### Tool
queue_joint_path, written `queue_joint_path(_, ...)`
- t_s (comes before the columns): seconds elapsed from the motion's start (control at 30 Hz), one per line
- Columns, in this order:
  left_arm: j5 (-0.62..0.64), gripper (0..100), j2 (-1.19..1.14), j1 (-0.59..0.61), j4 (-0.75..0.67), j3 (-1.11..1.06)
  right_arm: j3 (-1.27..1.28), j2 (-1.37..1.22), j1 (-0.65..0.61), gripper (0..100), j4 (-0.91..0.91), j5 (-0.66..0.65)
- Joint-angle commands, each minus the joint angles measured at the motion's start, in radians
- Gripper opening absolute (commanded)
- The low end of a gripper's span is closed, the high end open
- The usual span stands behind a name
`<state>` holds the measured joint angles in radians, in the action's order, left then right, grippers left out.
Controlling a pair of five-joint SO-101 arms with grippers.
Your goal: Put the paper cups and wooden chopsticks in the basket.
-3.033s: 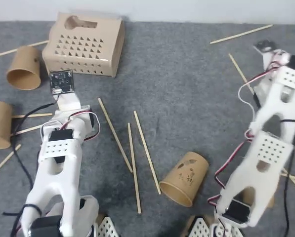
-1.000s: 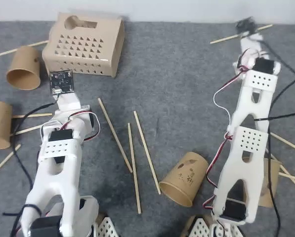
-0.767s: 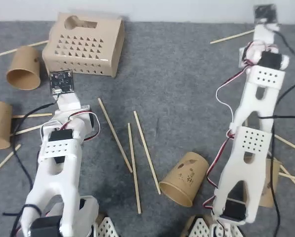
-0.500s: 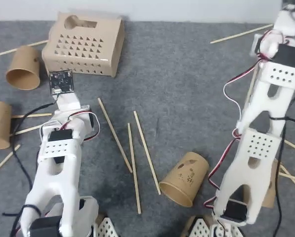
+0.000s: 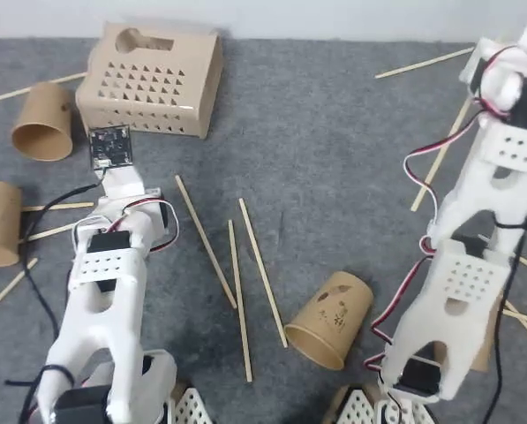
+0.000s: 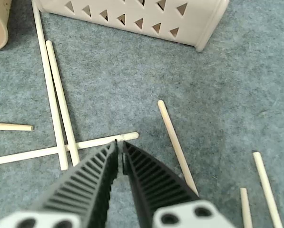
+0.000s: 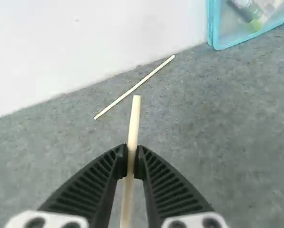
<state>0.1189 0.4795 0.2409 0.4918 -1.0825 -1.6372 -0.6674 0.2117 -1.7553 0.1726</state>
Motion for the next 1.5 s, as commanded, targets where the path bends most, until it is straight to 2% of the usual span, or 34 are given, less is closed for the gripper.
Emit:
queue_joint_path(0.0,-0.009,1,0.012,0.006,-0.025,0.008,-0.044,0.127,0.051,0.6,-0.045,0.009)
queue_joint_path(0.3,-0.009,1,0.012,0.008,-0.025,0.008,0.026,0.346,0.111,0.6,-0.050,-0.074)
queue_joint_path(0.6,-0.009,1,0.012,0.008,-0.025,0.008,0.717,0.817,0.128,0.6,-0.001,-0.071)
queue_joint_path(0.7,-0.009,1,0.012,0.008,-0.025,0.007,0.979,0.889,0.128,0.6,0.203,-0.069)
queue_joint_path(0.8,-0.009,1,0.012,0.008,-0.025,0.007,1.257,0.905,0.128,0.6,0.487,-0.049)
queue_joint_path(0.97,-0.009,1,0.012,0.008,-0.025,0.007,1.671,0.900,0.122,0.6,1.056,-0.026)
queue_joint_path(1.13,-0.009,1,0.012,0.008,-0.025,0.007,2.013,0.866,0.051,0.6,1.670,-0.035)
queue_joint_path(1.23,-0.009,1,0.012,0.008,-0.025,0.007,2.081,0.780,0.022,0.6,1.972,-0.037)
queue_joint_path(1.3,-0.009,1,0.012,0.008,-0.025,0.007,2.053,0.690,0.013,0.6,2.094,-0.037)
queue_joint_path(1.47,-0.009,1,0.012,0.008,-0.025,0.007,1.804,0.389,0.007,0.6,2.204,-0.003)
